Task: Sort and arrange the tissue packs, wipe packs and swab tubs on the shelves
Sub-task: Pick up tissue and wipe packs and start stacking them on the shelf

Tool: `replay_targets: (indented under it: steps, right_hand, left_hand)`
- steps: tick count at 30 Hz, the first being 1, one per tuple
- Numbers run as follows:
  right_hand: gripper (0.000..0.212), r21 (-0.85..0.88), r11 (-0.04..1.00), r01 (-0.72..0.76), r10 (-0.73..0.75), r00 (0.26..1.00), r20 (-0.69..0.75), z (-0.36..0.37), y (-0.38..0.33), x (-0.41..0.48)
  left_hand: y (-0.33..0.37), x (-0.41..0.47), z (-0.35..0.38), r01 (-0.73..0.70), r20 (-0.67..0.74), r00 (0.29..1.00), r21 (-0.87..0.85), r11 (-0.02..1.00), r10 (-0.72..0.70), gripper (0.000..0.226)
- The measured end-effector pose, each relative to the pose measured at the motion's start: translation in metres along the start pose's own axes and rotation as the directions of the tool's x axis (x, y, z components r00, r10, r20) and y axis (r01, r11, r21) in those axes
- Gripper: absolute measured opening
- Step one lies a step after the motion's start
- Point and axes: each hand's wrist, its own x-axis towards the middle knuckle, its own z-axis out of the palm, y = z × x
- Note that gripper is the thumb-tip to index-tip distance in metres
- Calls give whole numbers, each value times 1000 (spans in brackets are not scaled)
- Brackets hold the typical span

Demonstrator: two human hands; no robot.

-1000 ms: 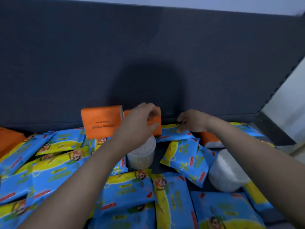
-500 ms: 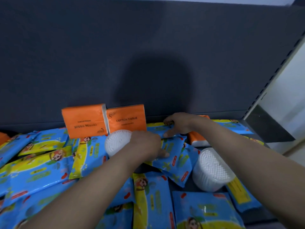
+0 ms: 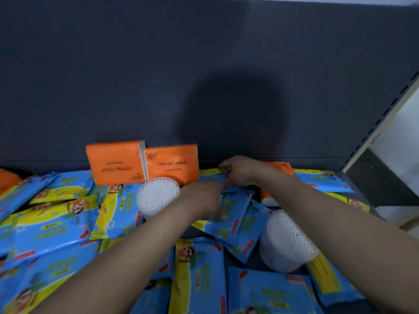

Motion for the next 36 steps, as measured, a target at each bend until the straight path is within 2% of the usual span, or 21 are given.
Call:
replay_targets:
  steps: [2,6,8,10,16,18,20,21,23,25,27,29,31,33,36]
  right_hand:
    - [70,95,995,3,-1,1000,-22,-3,0,-3]
    - [57,333,943,7,36,992,-122,-10,1,-9]
    - [53,554,832,-21,100,988,-113,-14,0,-14]
    - [58,710,704,-20,138,984,-109,-18,0,-20]
    - [66,875,475,97,279,926,-254,-32,11,-40]
    - [57,911,390,133,319,909,-270,-40,17,-50]
    - [25,942,284,180,350,895,-276,-47,22,-58]
    - [13,954,218,205,368,888,-275,-49,25,-61]
    - [13,964,87,252,389,882,-265,-52,30,-63]
    - [15,963,-39,268,375,897,-235,-54,33,-64]
    - [17,950,-159,269,347,916,-202,-53,31,-64]
    - [10,936,-211,281,317,925,-207,-51,25,-66]
    - [7,926,-208,315,290,924,-249,-48,16,-69]
    - [9,914,-215,344,258,923,-287,-45,4,-74]
    - [17,907,-244,343,218,931,-293,-41,-24,-79]
  left_hand:
    - [-3,0,3,5,-2,1000,-33,999,-5,37]
    - [-3,-2,5,10,-14,1000,-73,997,-11,43]
    - [-4,-3,2,17,-23,1000,-135,991,-20,45]
    - [-4,-4,-2,27,-29,999,-197,980,-34,45]
    - [-4,-9,-15,-39,-156,988,-353,935,-17,30]
    - [-5,-13,-22,-77,-244,969,-447,891,-39,29]
    - [-5,-21,-31,-109,-298,950,-592,798,-91,25]
    - [-5,-25,-35,-121,-296,947,-686,718,-123,23]
    - [-10,-29,-38,-159,-275,946,-854,496,-170,19]
    - [-16,-34,-39,-190,-253,943,-943,273,-219,19]
    - [-22,-38,-39,-210,-234,946,-970,125,-224,24]
    - [-25,-45,-39,-236,-235,950,-971,18,-205,20]
    - [-29,-51,-39,-260,-246,950,-964,-52,-194,5]
    - [-36,-57,-36,-291,-265,938,-952,-92,-221,15]
    - [-57,-73,-32,-308,-268,929,-942,-131,-255,15]
